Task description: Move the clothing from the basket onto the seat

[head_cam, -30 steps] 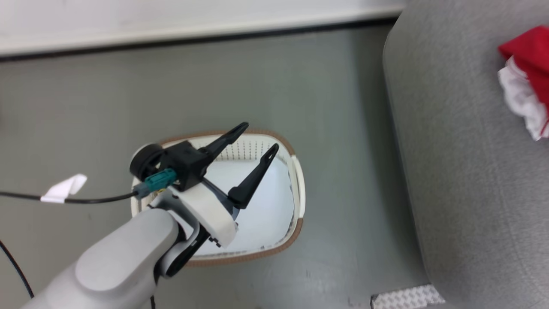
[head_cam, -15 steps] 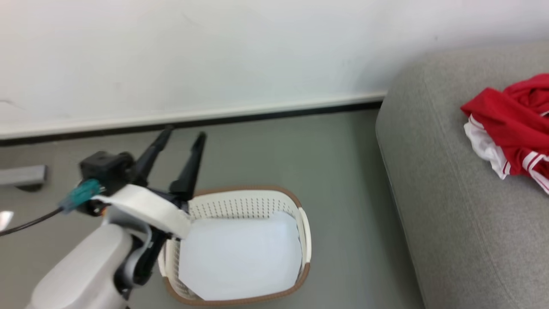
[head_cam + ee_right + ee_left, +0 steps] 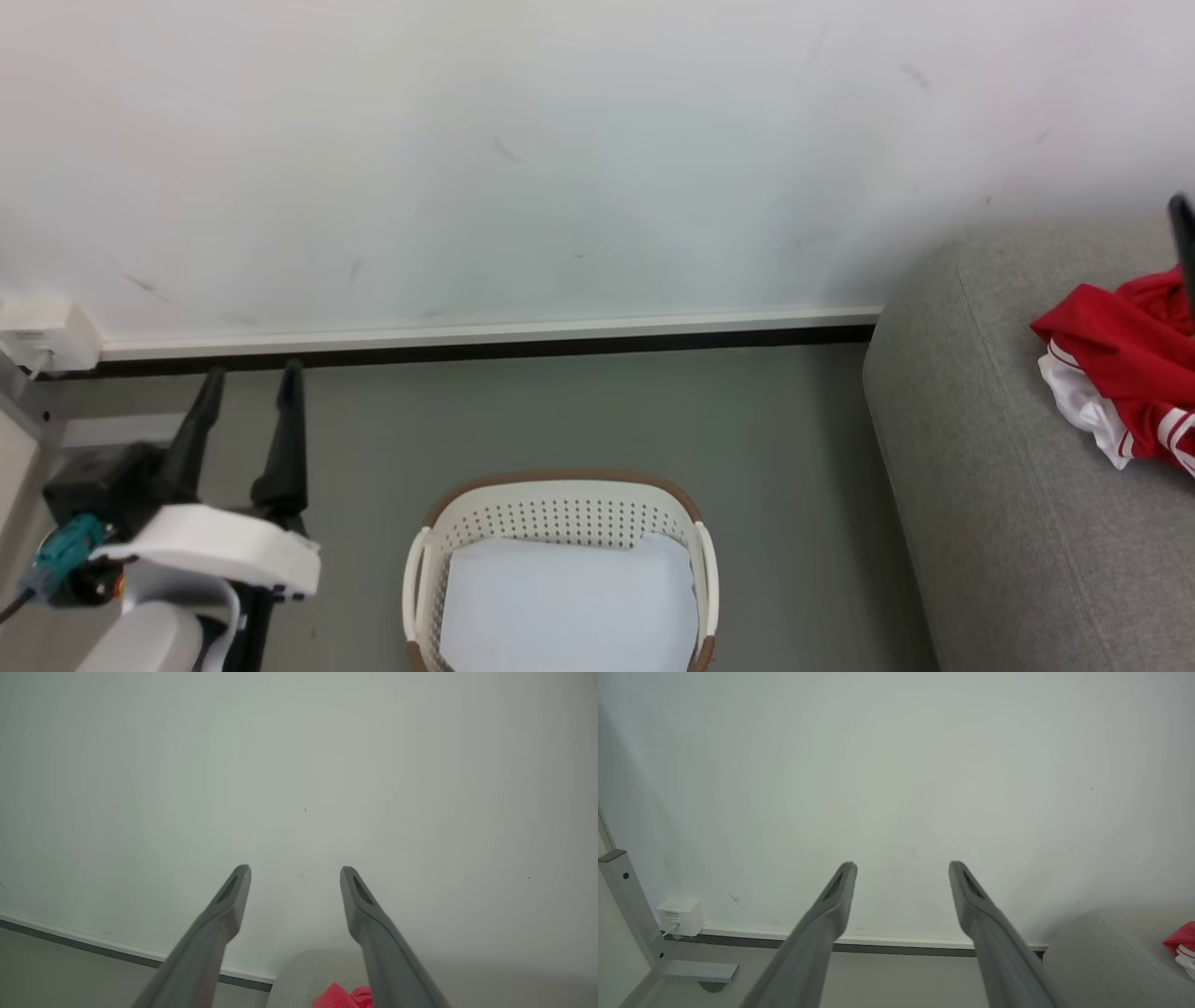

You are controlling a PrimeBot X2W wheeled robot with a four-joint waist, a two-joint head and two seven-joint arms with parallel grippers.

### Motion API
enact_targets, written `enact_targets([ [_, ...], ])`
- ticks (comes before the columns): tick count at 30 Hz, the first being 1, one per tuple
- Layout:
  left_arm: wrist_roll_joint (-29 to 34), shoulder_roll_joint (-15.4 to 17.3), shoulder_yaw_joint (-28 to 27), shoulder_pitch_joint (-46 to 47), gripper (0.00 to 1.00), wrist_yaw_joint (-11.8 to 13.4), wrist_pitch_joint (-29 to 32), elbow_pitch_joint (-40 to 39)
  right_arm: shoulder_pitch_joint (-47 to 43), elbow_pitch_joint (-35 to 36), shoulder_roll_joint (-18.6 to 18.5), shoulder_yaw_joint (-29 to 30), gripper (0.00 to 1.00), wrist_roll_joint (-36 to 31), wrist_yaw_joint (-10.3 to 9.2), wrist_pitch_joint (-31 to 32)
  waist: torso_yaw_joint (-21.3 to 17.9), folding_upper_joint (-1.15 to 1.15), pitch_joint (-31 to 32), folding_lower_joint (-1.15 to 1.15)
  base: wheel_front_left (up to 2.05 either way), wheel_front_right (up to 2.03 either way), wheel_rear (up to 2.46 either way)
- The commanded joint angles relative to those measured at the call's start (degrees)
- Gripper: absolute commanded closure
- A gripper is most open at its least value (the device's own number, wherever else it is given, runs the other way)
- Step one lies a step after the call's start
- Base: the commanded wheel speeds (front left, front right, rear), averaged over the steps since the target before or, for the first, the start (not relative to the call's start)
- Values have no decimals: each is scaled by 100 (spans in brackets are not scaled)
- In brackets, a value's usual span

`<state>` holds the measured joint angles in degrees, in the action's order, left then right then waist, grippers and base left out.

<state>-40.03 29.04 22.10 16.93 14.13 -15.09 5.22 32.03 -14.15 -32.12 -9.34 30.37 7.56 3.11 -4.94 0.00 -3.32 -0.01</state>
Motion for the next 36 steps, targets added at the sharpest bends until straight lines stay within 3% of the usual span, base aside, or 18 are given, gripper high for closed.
enact_targets([
  [1,89,-40,-104,-179,0,-27,-8,-2,-233,-5,70,-2,0,-69,-15,-113,71,0,106,1,0,0,0],
  [19,851,-930,-1074,-1193,0,-405,-9,280,-2253,-27,1496,-129,0,3,-15,-1743,176,0,432,1,0,0,0],
  [28,1374,-1276,-1343,-1403,0,-718,-10,589,-2542,-170,1958,-128,0,-177,-15,-1829,150,0,505,1,0,0,0],
  [36,1717,-1491,-1545,-1301,0,-958,-10,765,-2336,-333,2104,-187,0,-485,-15,-1830,127,0,507,1,0,0,0],
])
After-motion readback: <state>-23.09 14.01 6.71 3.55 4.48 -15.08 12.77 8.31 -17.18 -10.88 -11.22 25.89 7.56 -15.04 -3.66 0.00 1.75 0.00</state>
